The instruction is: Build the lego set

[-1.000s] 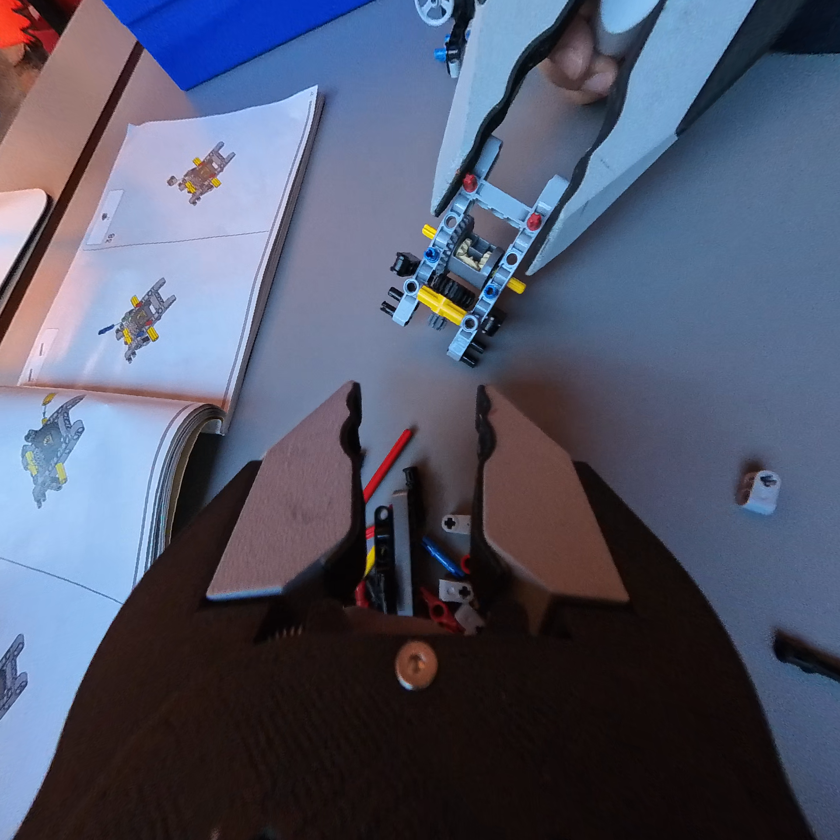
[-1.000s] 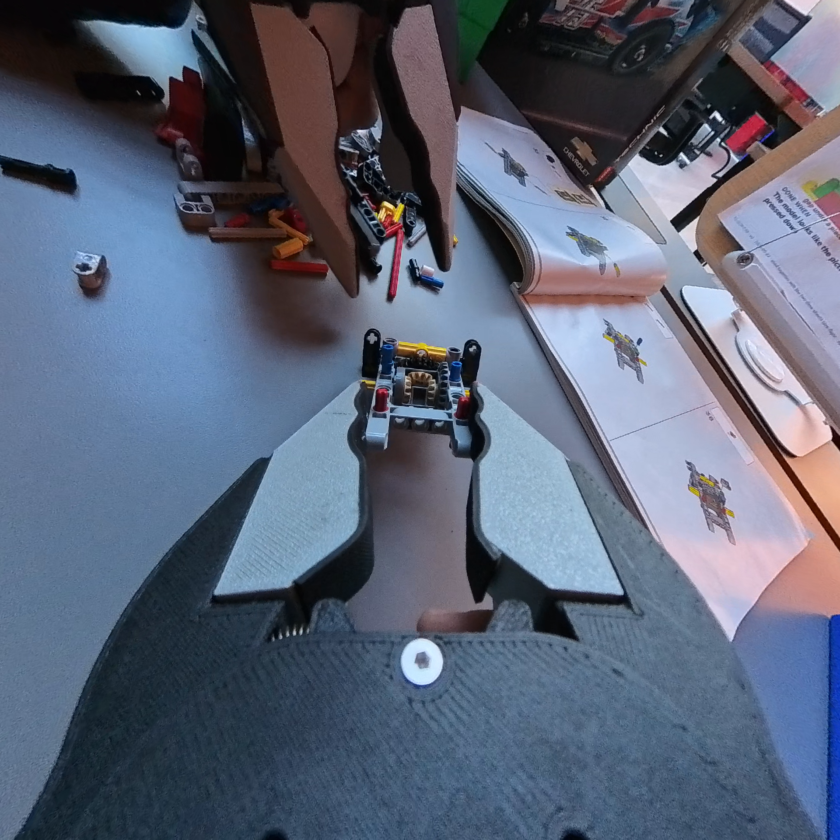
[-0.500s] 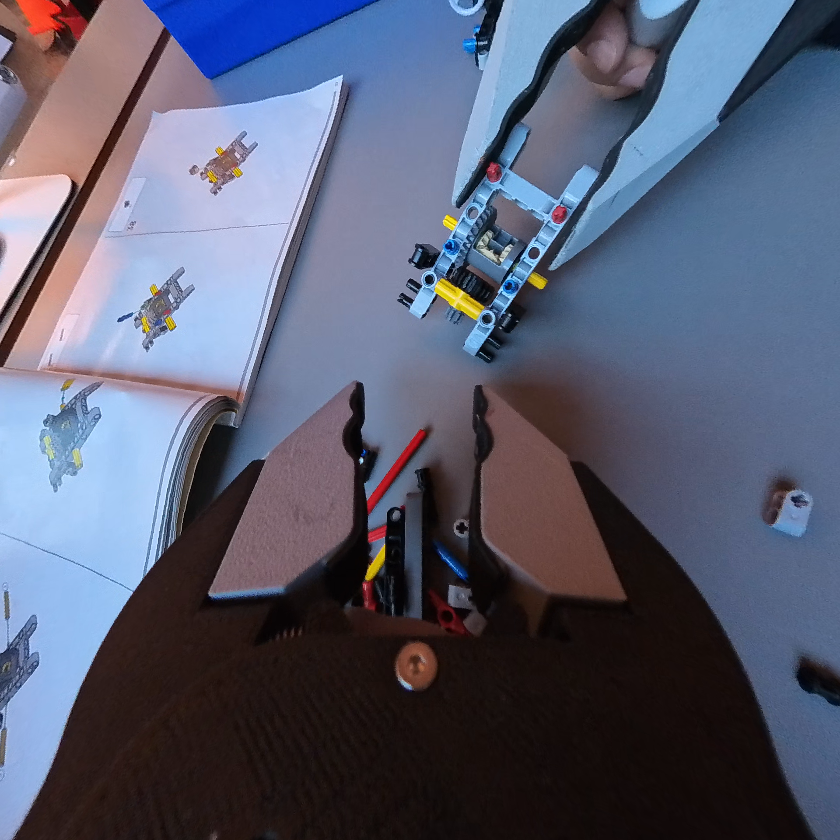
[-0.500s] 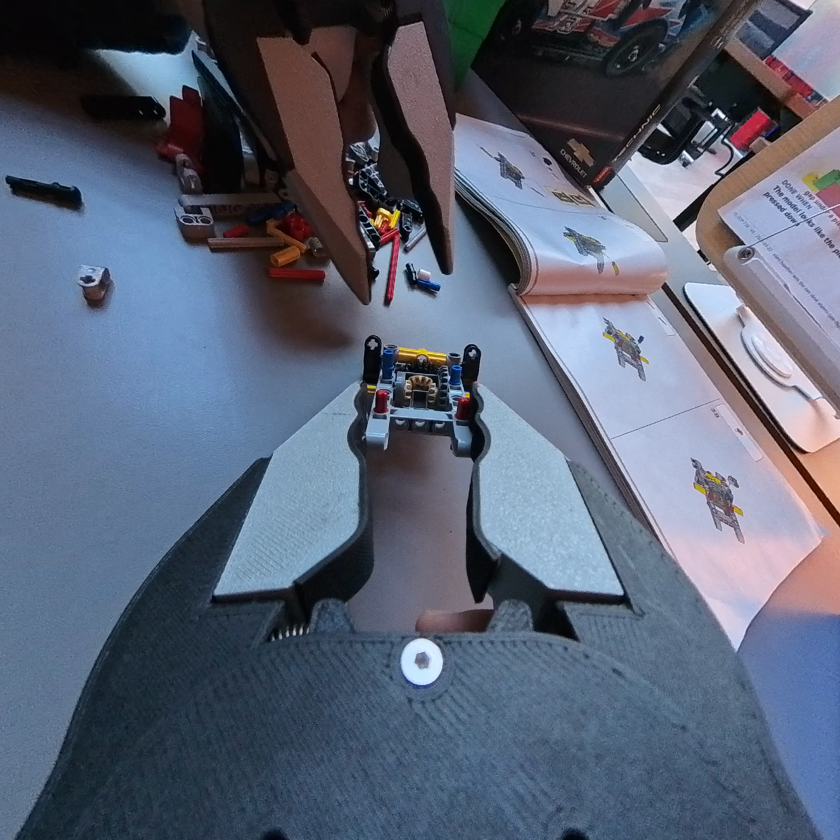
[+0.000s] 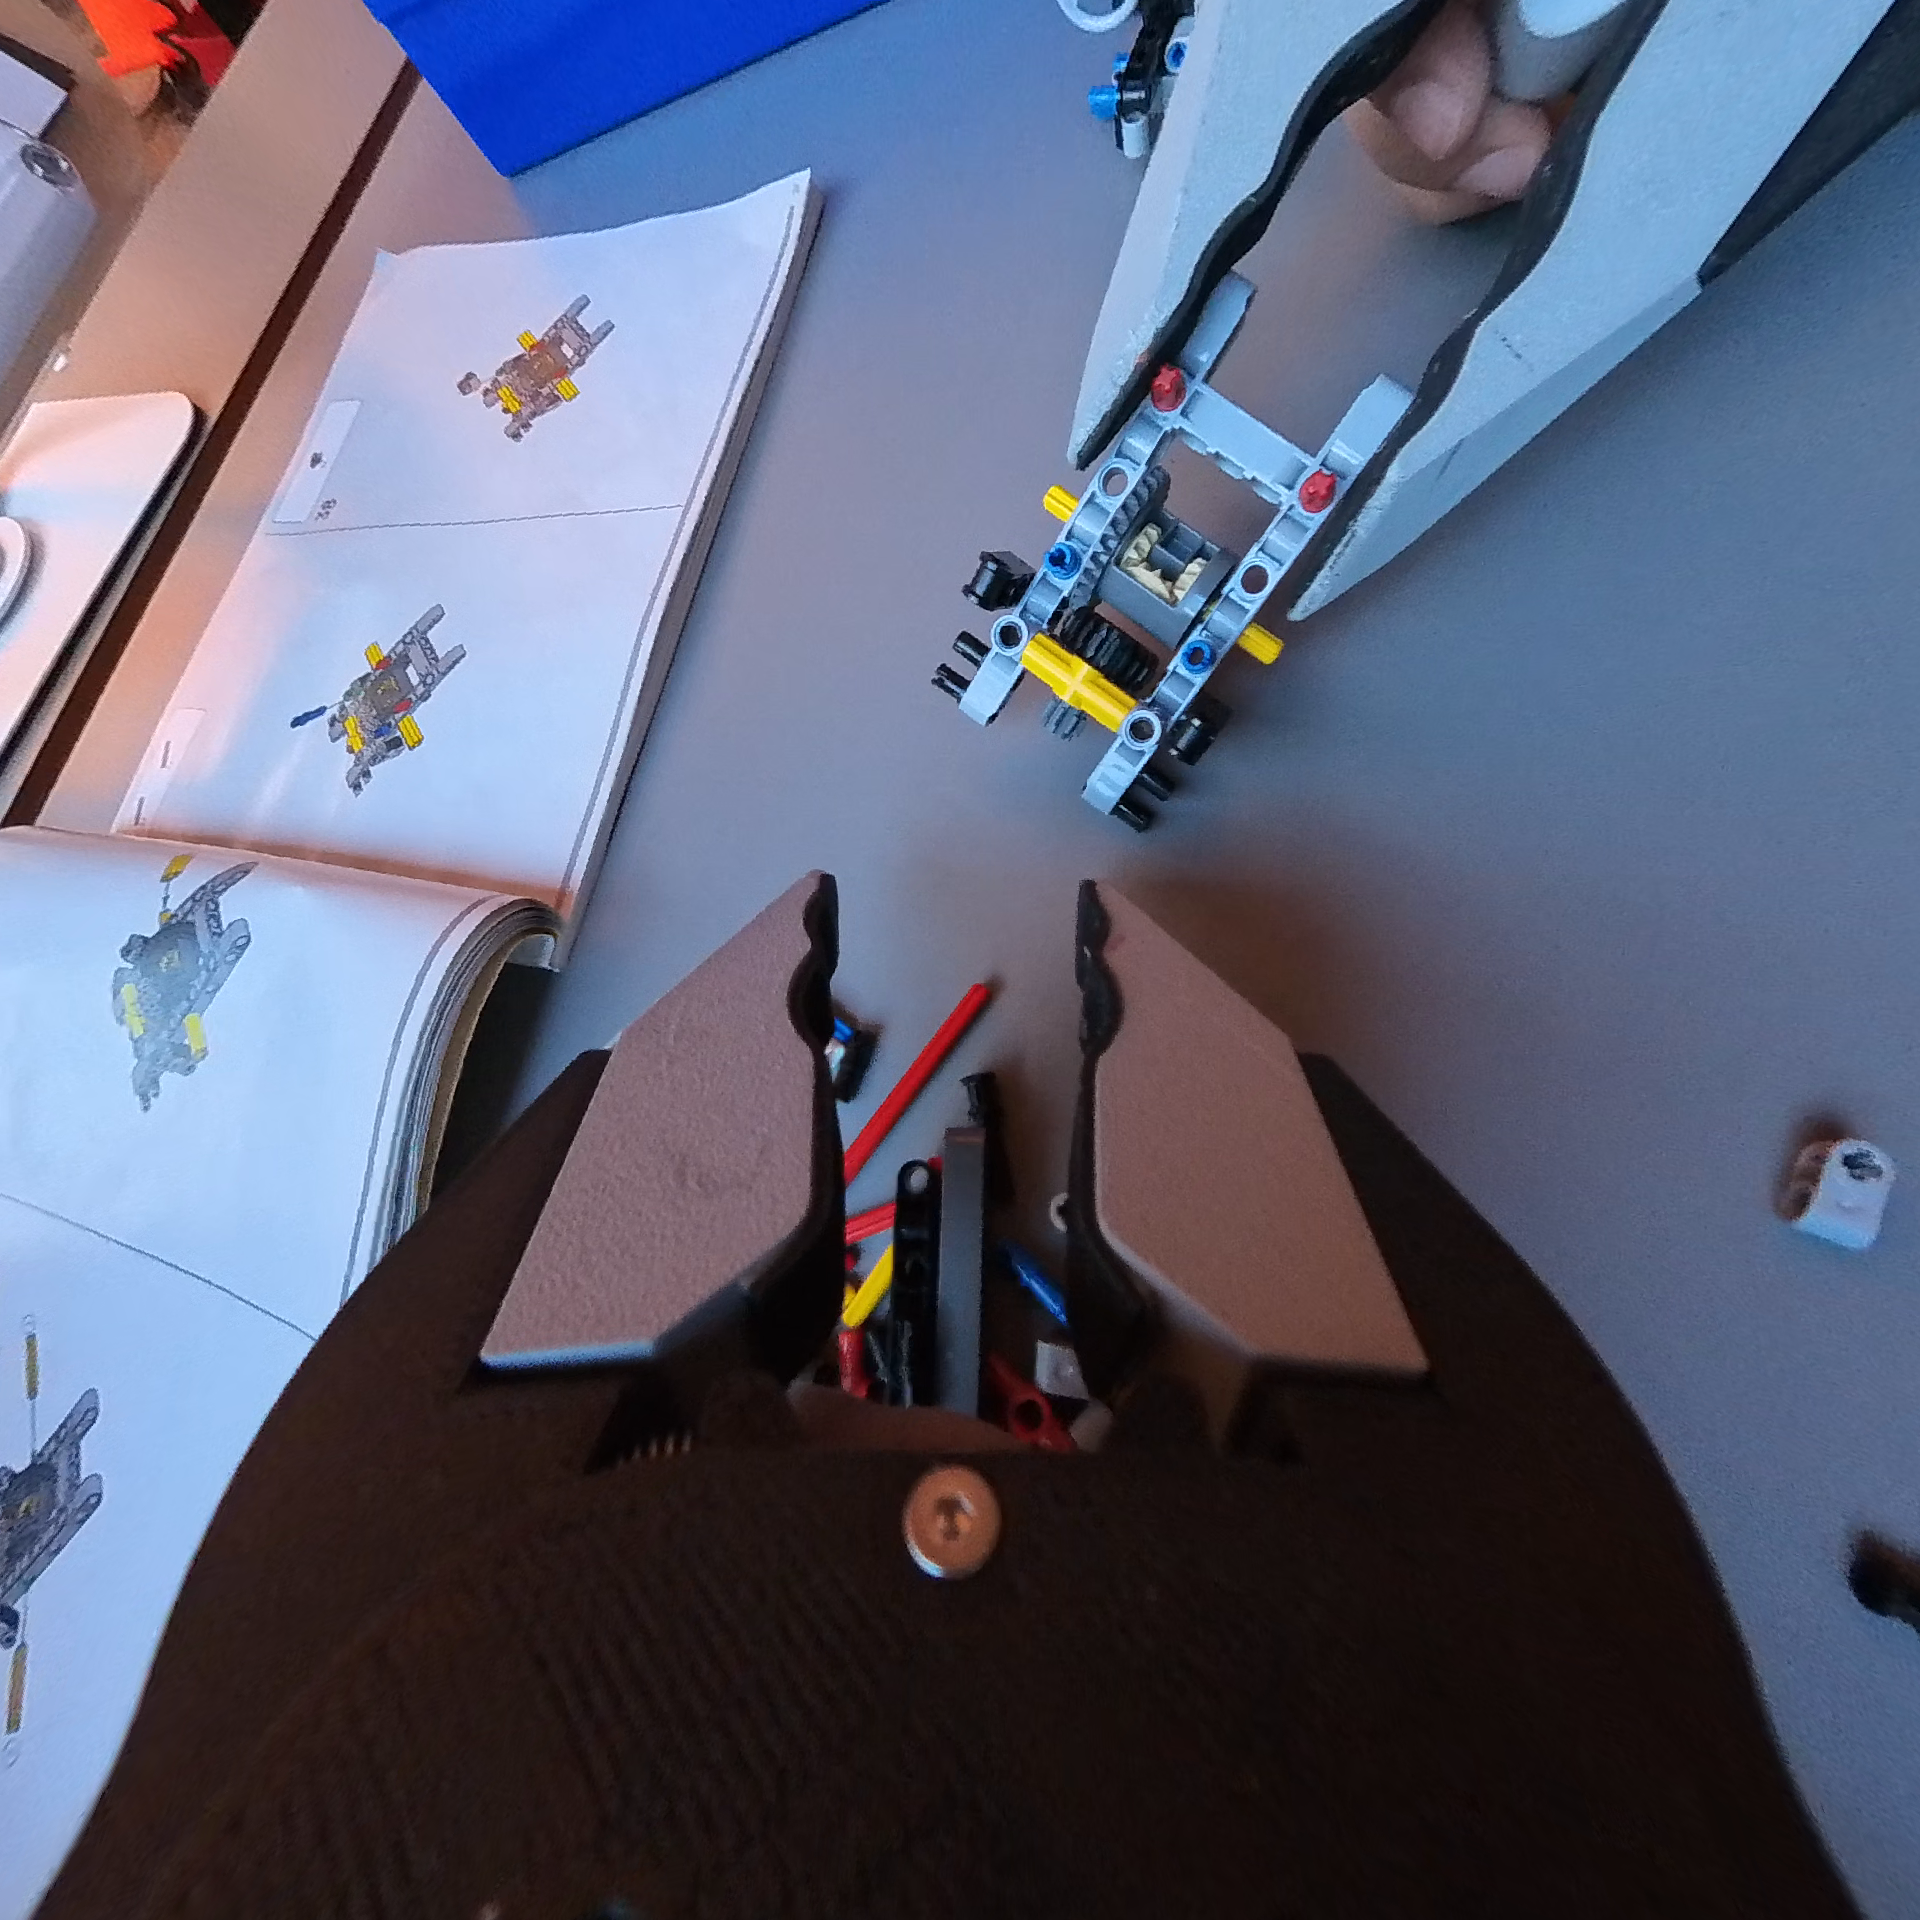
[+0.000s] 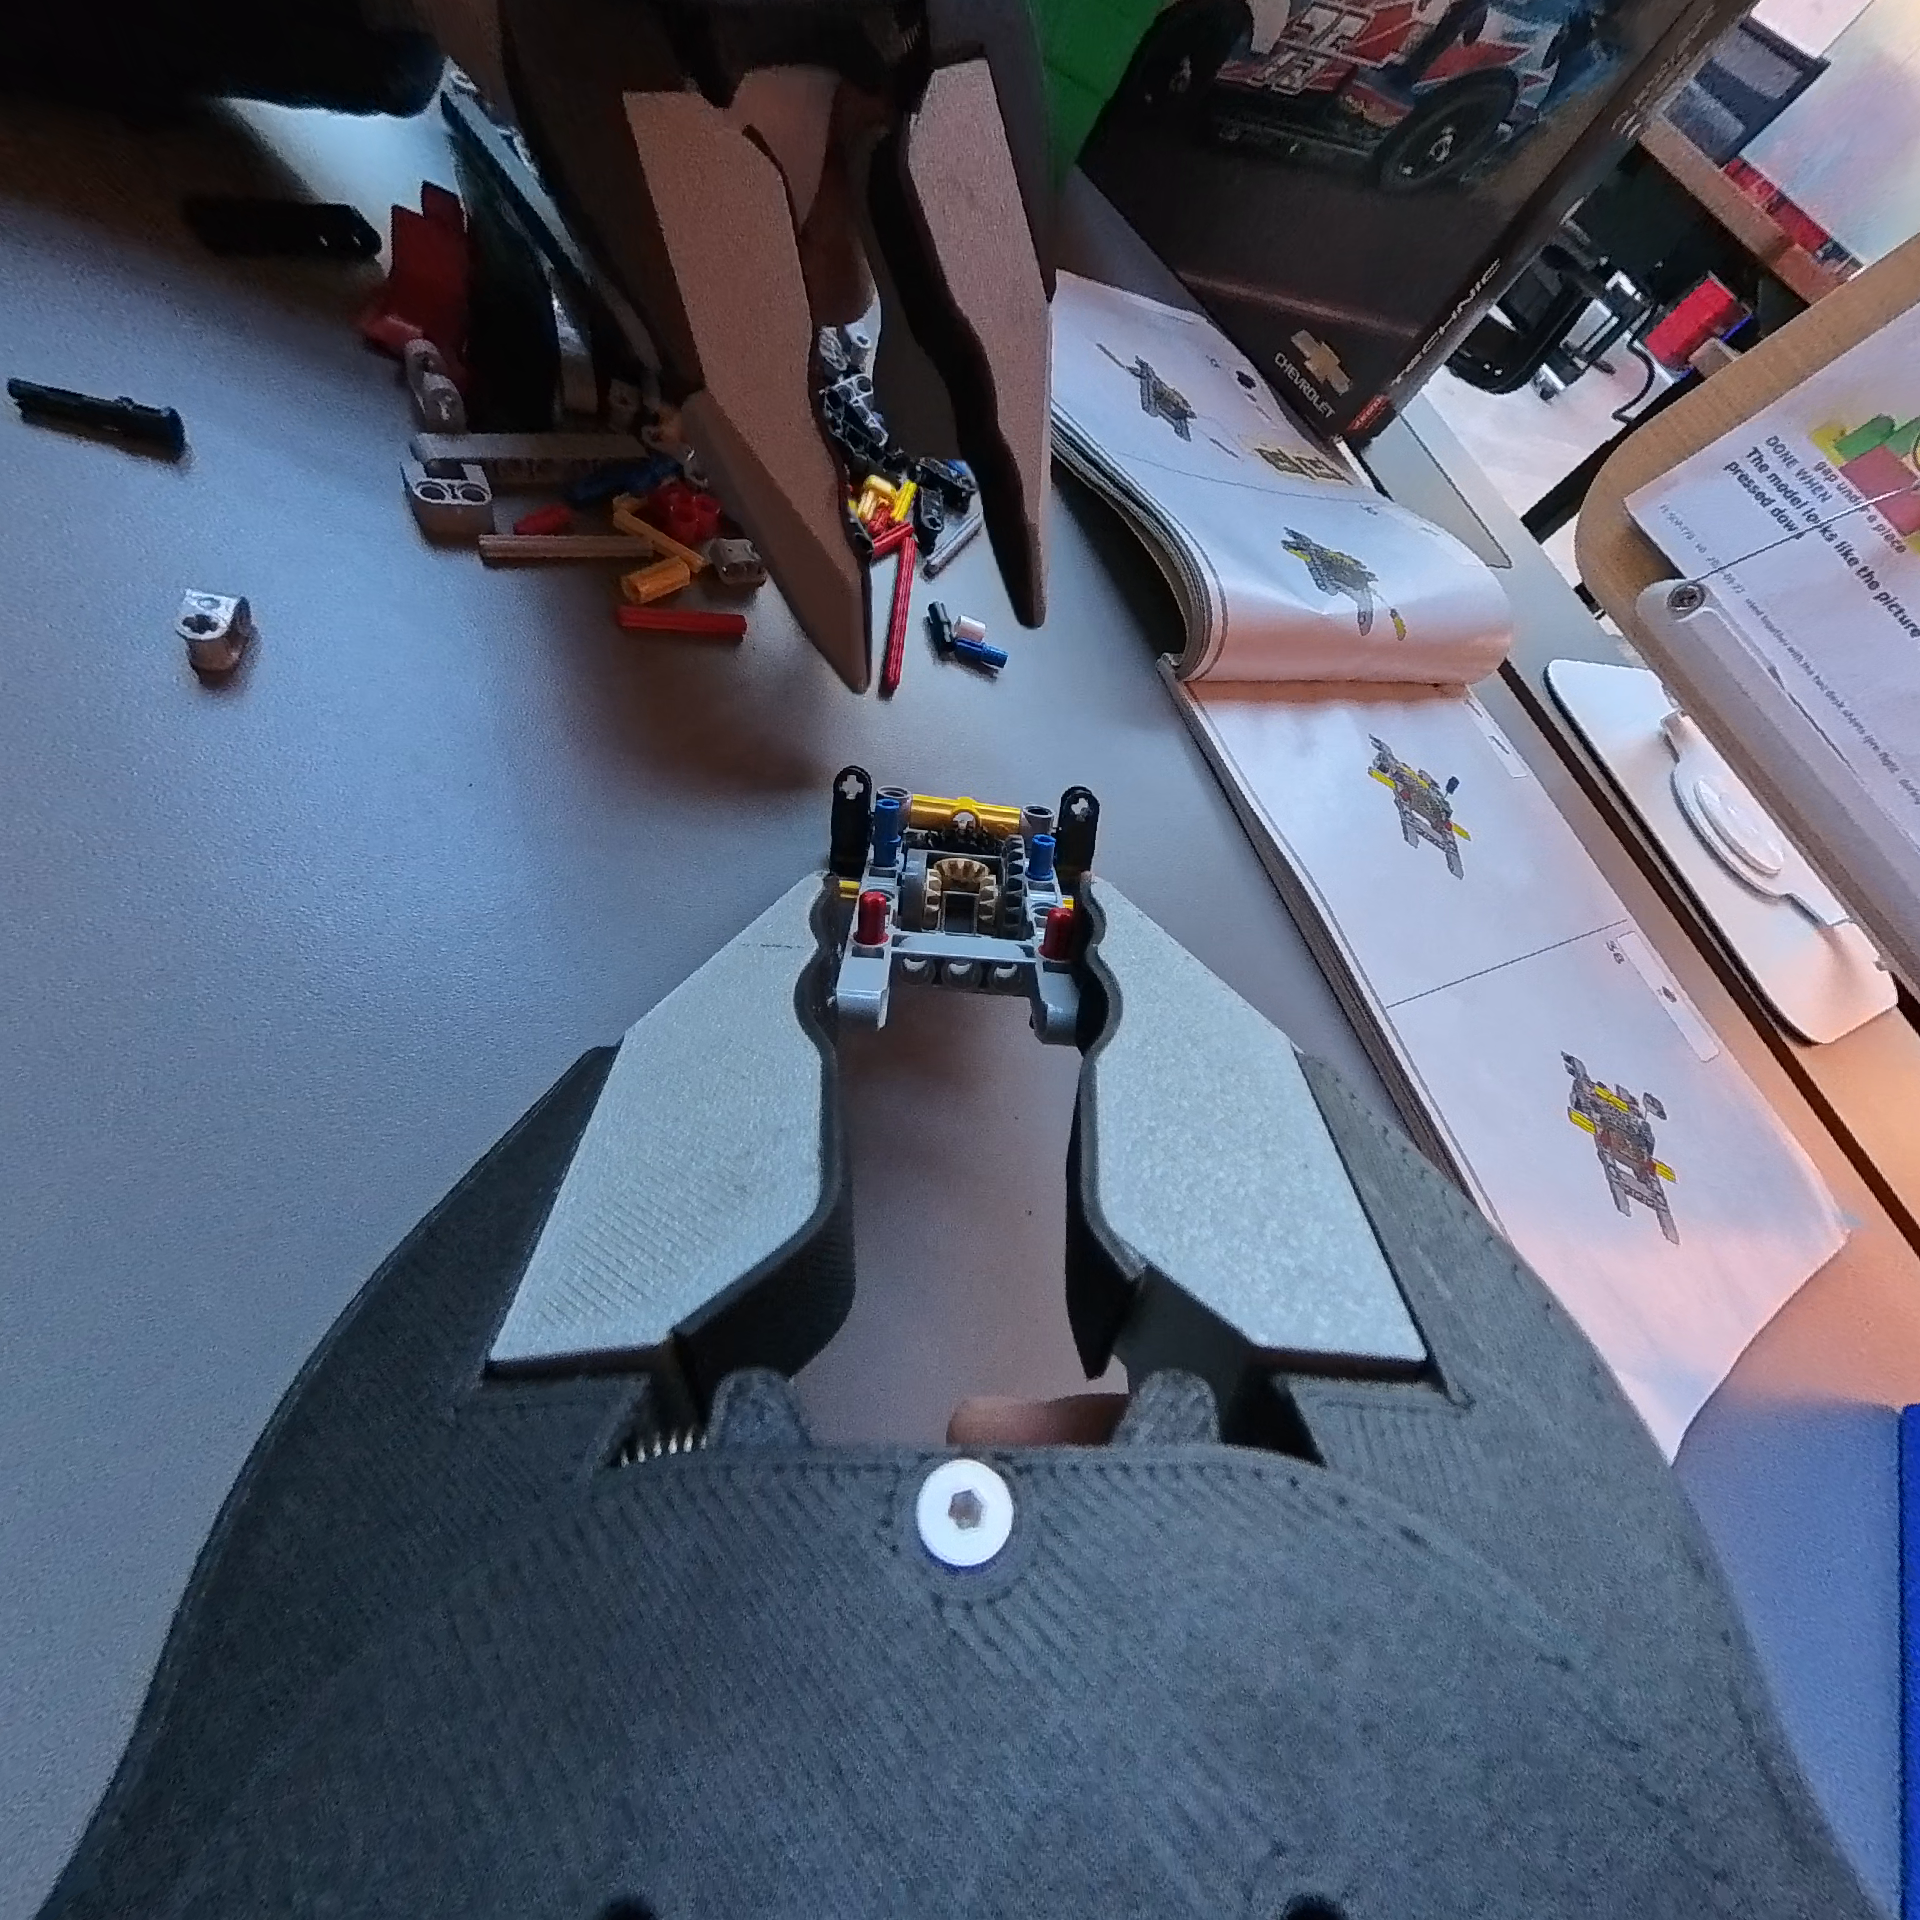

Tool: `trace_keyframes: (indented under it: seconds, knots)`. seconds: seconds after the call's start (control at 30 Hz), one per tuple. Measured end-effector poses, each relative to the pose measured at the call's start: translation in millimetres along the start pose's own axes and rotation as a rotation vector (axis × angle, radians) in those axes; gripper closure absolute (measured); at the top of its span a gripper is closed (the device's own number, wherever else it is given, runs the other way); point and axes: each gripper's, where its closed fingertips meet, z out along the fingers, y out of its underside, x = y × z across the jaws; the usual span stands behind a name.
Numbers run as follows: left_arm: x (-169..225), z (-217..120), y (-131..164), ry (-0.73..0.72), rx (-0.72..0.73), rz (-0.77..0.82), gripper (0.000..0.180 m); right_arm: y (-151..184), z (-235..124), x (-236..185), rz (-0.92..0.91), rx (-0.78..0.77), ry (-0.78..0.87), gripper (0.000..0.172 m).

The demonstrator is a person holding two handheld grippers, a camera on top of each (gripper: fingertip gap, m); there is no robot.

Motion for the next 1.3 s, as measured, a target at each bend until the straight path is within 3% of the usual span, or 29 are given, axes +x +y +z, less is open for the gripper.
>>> trace_keyframes:
  seconds: [0.3,0.8,1.3]
  knots:
    - [2,-3,-5,-0.004,0.010,0.021,0.138,-5,-5,10,0.073,0.053,0.013,0.130]
    - [-12,-2,12,-0.058,-0.051,0.025,0.140,-6,-5,11,0.060,0.055,0.033,0.130]
    - [-5,1,9,-0.050,-0.059,0.056,0.141,-7,-7,14,0.065,0.061,0.051,0.130]
